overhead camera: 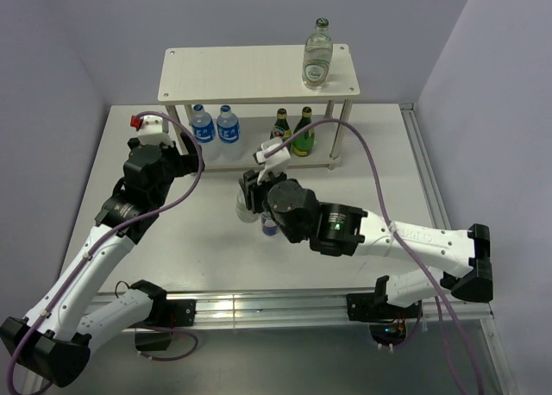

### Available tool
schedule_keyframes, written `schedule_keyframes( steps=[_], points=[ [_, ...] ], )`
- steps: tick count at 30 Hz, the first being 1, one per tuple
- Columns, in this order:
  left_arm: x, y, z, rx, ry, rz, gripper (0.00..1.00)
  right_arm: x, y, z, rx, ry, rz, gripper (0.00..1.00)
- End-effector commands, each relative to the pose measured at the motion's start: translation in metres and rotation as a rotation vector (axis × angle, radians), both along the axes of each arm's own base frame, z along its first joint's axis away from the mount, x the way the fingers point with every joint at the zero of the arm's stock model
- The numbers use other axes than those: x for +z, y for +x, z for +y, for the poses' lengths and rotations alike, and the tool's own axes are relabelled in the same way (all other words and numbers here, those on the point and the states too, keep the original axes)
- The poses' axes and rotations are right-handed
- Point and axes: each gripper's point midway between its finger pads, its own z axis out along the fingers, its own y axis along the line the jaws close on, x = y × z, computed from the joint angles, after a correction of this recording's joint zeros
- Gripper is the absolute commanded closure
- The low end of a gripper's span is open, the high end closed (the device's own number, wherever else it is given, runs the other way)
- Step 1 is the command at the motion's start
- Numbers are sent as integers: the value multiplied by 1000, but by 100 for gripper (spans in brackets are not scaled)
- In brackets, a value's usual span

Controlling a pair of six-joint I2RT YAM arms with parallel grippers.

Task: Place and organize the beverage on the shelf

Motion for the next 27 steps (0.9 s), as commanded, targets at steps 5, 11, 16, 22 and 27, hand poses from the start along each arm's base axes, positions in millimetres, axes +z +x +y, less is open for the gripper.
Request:
schedule_keyframes(
  steps=[5, 11, 16, 22, 27],
  points=[
    [12, -2, 2, 0, -6, -44, 1, 188, 33, -28, -91, 215, -284, 100],
    [12, -3, 1, -4, -9, -45, 1, 259, 75, -55, -169, 249, -387, 100],
    [13, -3, -1, -13, -10, -45, 1, 312, 99, -79, -235, 290, -485, 100],
    [11, -2, -3, -19, -11, -40, 1, 334, 137, -85, -317, 243, -571, 100],
    [10, -1, -3, -20, -10, -38, 1, 335, 165, -99, -376, 237, -615, 100]
  ],
)
